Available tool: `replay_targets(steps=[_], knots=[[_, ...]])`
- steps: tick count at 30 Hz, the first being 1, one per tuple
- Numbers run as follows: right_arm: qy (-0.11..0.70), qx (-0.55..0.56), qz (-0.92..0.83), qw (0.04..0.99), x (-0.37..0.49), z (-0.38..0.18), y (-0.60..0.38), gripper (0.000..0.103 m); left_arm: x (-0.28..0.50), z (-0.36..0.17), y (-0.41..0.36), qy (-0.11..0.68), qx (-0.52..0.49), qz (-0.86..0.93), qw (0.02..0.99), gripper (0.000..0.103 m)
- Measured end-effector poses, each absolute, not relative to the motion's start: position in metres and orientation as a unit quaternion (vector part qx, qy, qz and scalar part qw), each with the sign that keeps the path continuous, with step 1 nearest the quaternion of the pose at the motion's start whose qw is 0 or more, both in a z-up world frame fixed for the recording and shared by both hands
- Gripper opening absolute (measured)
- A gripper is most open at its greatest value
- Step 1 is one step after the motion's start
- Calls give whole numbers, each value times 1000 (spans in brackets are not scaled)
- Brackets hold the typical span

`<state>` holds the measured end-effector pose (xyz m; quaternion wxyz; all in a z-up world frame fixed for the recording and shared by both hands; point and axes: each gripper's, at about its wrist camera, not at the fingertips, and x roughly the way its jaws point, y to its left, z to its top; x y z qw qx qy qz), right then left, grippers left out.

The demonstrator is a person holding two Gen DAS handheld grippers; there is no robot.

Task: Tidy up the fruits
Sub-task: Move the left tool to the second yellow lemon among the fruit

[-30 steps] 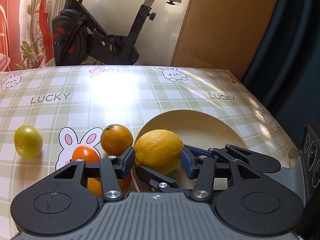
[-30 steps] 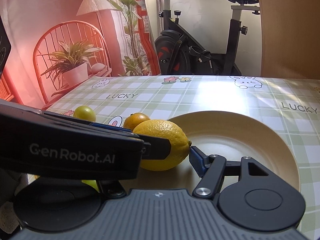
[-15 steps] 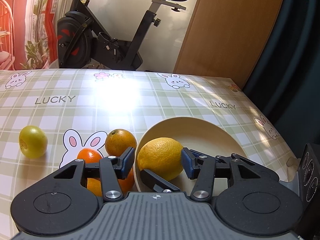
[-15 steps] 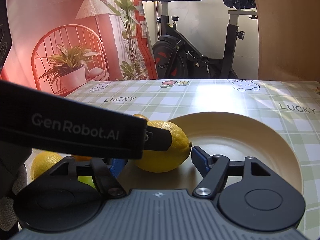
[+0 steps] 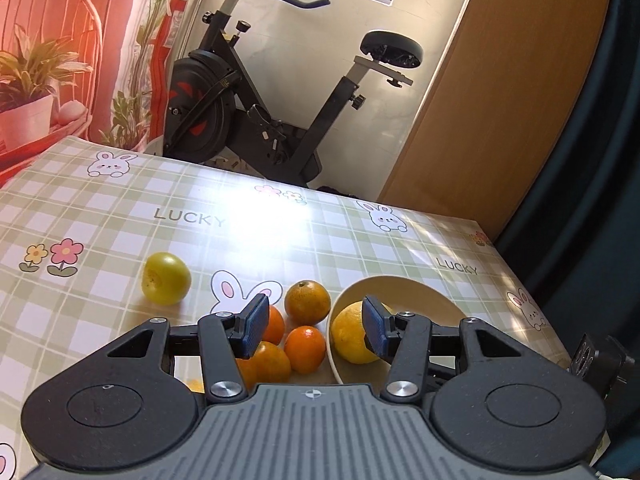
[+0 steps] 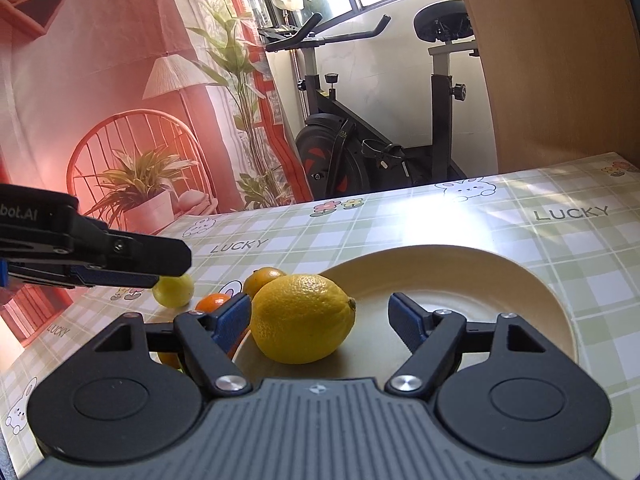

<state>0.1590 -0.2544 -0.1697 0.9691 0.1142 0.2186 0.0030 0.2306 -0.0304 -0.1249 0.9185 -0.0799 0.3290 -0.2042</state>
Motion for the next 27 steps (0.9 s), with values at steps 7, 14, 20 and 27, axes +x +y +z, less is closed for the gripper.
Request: replay_targets(steps=[7,14,20,27], knots=[[220,105,7,970,156,-169,-251,78,209,-120,9,329,-96,-155,927,54],[227,88,-5,970,145,-167,-245,77,194,-121,26,336,-95,-155,924,54],[234,79,-5,969,117,-161,-234,72,185,-131,20,341,-93,-158,922,54],[252,71,27,965,104,-153,-212,61,169,-137,17,339,-71,-166,923,54]])
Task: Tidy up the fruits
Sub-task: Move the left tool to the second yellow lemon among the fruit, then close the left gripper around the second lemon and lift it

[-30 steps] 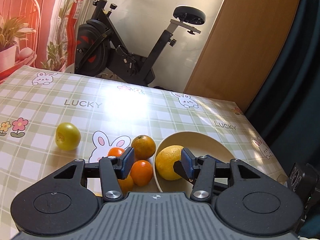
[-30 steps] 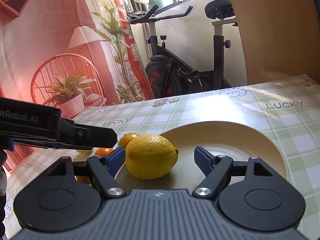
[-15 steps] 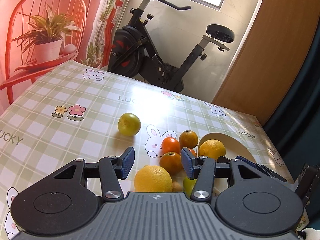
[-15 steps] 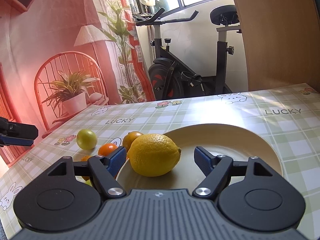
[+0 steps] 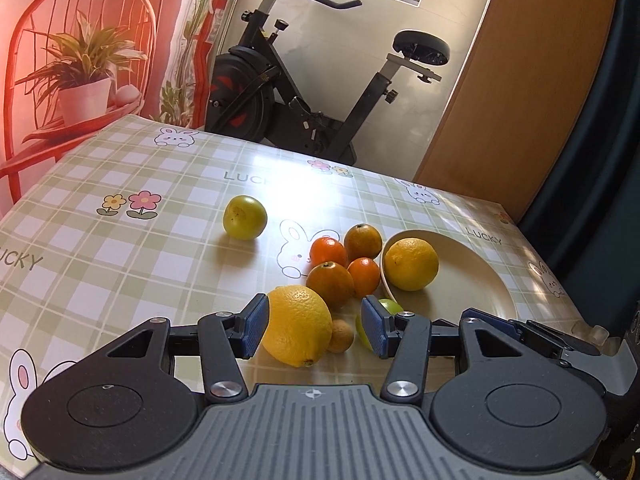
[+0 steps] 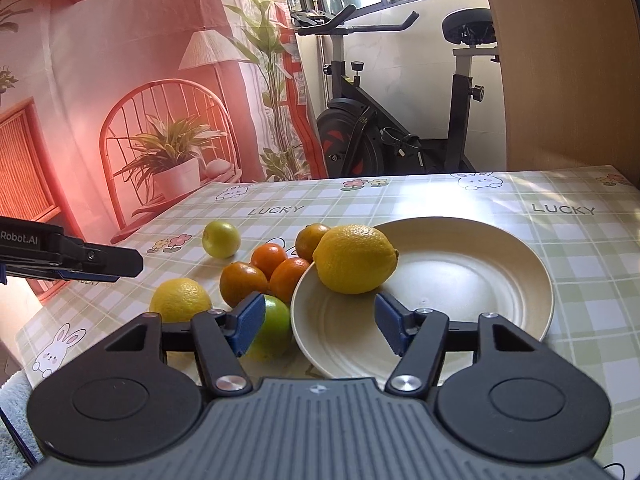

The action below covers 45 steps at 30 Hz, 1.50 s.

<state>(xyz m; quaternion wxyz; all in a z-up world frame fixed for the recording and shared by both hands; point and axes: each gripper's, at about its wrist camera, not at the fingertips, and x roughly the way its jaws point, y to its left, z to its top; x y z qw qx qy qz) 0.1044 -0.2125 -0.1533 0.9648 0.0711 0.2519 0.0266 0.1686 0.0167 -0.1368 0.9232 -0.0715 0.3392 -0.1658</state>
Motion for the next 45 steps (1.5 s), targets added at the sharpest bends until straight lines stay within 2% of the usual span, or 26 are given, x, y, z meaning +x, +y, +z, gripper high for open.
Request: replay_targets(steps=[2,9,21,38,40,42,45], knots=[[261,71,40,962,103,-154,-206,57,166,-137,18,337,-72,-169,924,53],[316,49,107,942,97,-164,-178,53,158,-145,15,341,-62,-175,921,53],[338,-9,167,926,86,-169,-147,45,157,-150,18,350,-74,-177,917,53],[324,-64,167,929,127,-160,-131,47,214,-123,51,357,-95,-181,912,54],[323,-62,165,930,139,-159,-128,50,219,-127,52,363,-103,-185,908,54],[325,-62,167,929,151,-160,-124,58,220,-133,53,368,-111,-190,903,54],[332,-75,175,924,165,-164,-118,60,223,-142,52,381,-115,-198,896,54]])
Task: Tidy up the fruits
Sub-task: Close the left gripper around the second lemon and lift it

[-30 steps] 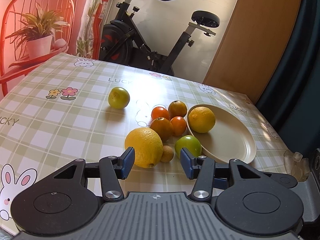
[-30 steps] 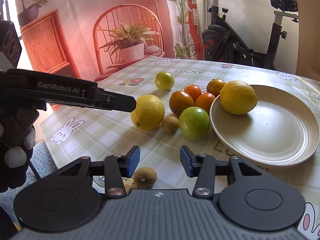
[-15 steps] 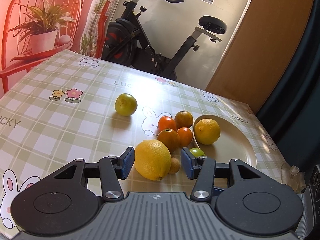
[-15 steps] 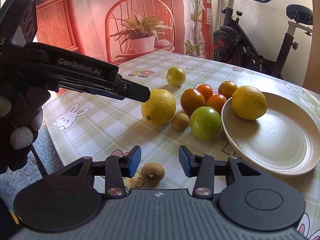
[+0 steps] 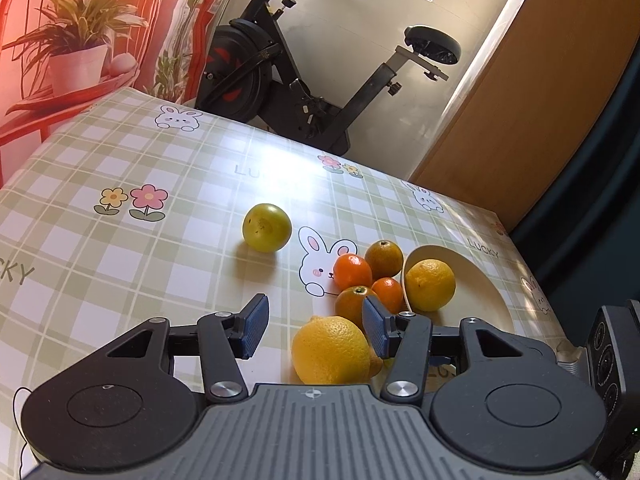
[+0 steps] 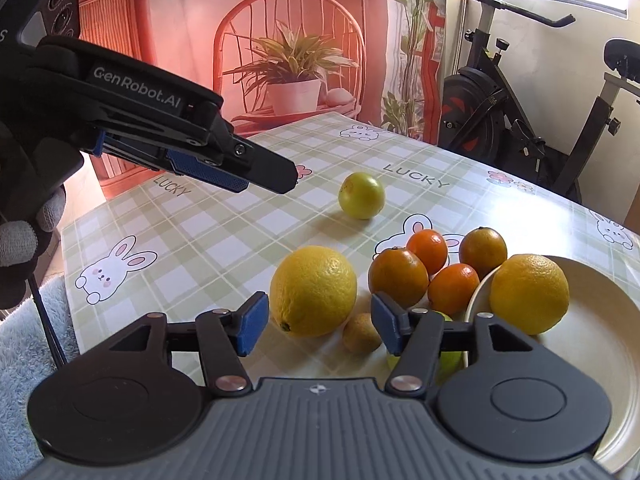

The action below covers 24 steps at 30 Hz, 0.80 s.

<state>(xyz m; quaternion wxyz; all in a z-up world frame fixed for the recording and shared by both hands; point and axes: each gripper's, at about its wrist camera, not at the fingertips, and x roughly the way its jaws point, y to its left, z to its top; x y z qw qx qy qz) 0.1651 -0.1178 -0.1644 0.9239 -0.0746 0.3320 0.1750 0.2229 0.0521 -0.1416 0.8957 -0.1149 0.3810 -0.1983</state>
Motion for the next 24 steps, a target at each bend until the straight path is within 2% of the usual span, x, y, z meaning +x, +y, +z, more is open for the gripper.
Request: replay_targets(steps=[5,8,17,24], knots=[[340,-84,181,919,180,-171,-112,60,228,-157,46,407,-123,-209,881,56],[344,-81,186,917,183,-174,-109,61,228,-165,47,416,-138,-215,873,62],[342,-84,192,916,186,-181,-102,62,227,-184,43,435,-131,-203,867,62],[348,-81,194,913,188,-187,-100,62,225,-192,53,440,-167,-201,859,63]])
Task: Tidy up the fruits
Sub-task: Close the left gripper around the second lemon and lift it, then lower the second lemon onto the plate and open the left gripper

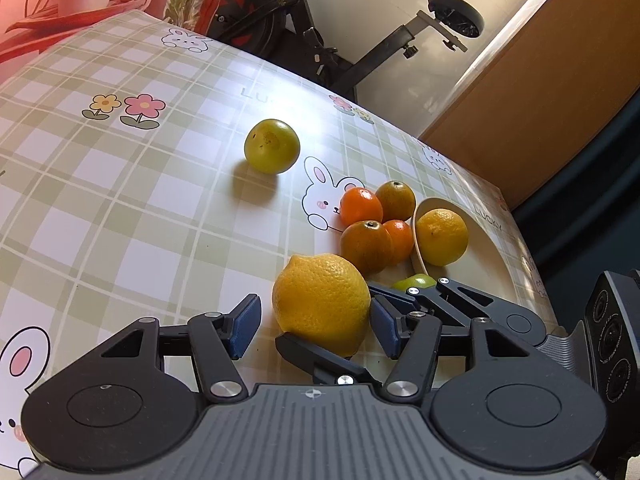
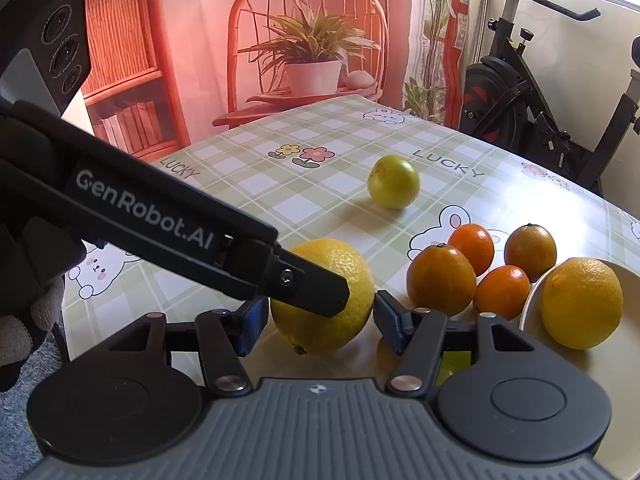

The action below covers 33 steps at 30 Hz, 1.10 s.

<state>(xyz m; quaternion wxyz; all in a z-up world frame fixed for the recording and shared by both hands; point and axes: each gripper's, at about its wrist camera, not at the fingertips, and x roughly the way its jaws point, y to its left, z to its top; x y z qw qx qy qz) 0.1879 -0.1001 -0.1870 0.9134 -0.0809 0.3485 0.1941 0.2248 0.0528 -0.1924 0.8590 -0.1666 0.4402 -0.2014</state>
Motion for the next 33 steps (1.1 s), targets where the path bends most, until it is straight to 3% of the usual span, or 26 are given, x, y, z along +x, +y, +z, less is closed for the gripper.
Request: replay_targets(steps=[14,33], knots=[[348,-80,178,917,184,-190,-97,58,219,-196,48,434,-178,-210,858,58],[282,3,137,949,153,-148,-133,58,210,-138,-4,385,-102,-247,883,58]])
